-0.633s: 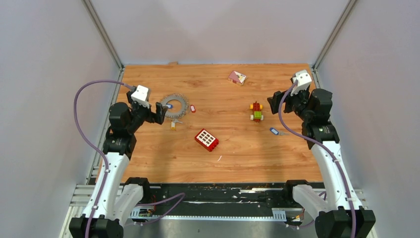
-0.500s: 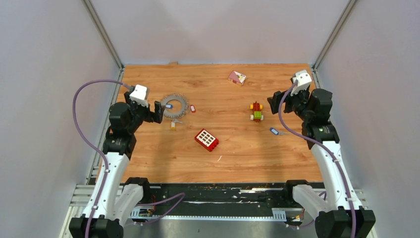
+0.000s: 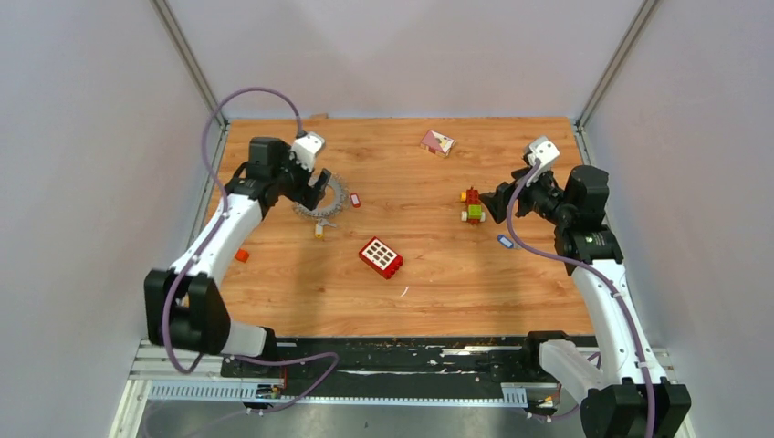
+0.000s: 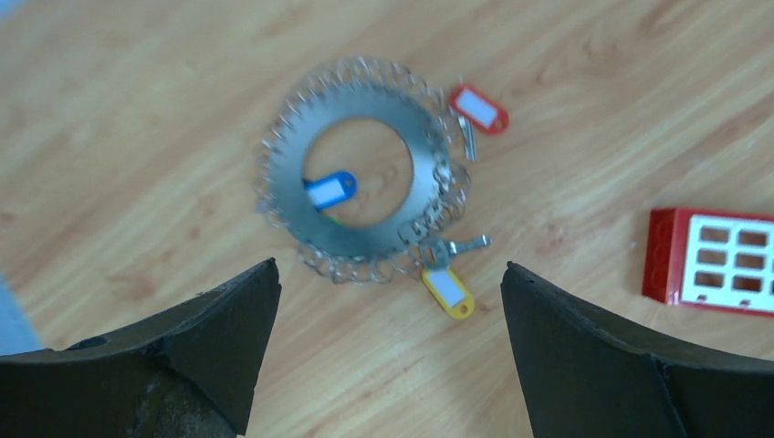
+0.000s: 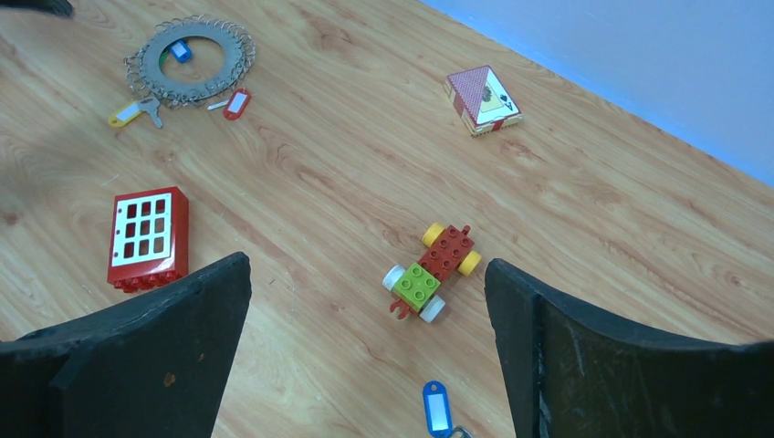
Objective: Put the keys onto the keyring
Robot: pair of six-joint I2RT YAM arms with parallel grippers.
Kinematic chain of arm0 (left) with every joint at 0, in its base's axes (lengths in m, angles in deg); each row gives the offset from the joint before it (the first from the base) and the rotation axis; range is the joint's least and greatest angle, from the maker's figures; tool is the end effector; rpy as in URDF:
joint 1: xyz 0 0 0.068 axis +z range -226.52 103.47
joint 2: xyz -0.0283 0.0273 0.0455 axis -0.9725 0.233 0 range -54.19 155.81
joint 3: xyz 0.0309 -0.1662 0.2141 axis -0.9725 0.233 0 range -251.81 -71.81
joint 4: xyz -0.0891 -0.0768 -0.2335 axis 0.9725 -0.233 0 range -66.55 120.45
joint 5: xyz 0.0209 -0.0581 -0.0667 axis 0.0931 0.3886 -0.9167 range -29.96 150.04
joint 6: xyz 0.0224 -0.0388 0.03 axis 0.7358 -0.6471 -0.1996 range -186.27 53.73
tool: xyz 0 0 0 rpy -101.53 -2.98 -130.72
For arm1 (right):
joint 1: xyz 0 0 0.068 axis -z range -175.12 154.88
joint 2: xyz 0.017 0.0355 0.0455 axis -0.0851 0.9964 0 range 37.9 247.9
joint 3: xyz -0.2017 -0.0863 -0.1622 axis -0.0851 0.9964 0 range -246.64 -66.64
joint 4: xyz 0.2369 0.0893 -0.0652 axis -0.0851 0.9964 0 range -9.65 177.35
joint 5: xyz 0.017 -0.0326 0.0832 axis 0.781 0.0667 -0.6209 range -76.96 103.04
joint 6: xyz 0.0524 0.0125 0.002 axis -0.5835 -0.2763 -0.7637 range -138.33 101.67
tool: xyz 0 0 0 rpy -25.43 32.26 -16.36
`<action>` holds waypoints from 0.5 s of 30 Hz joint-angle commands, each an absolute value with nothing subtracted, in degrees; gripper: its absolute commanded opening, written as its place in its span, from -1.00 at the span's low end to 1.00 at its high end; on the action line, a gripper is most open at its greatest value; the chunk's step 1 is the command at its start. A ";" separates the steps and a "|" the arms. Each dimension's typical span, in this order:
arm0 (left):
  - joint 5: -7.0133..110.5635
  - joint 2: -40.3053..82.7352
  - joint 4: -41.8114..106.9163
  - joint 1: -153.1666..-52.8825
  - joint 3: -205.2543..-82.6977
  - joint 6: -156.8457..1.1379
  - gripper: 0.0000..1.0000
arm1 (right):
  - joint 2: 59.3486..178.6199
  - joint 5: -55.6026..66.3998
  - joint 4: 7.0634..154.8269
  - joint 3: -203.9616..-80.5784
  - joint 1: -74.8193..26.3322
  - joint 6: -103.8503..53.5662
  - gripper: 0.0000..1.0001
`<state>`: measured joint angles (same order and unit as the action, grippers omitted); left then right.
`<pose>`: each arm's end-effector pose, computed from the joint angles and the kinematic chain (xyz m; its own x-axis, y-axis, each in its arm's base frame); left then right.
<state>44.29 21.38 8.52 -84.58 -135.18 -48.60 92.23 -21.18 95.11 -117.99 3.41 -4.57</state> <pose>0.2917 -0.0510 0.3153 -0.4208 0.3546 -0.8350 0.5090 0.8542 0.1062 0.2117 0.0254 0.3437 -0.1633 -0.2009 -0.9659 -0.6131 0.7877 -0.0602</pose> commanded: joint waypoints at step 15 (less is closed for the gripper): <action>51.09 53.13 -0.24 -93.74 -155.04 -48.23 0.43 | 96.97 -20.72 98.98 -119.31 3.04 1.60 1.00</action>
<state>48.83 47.85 1.39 -93.69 -148.78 -46.11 98.15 -20.39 99.14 -118.01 3.41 0.07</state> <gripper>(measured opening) 0.735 0.998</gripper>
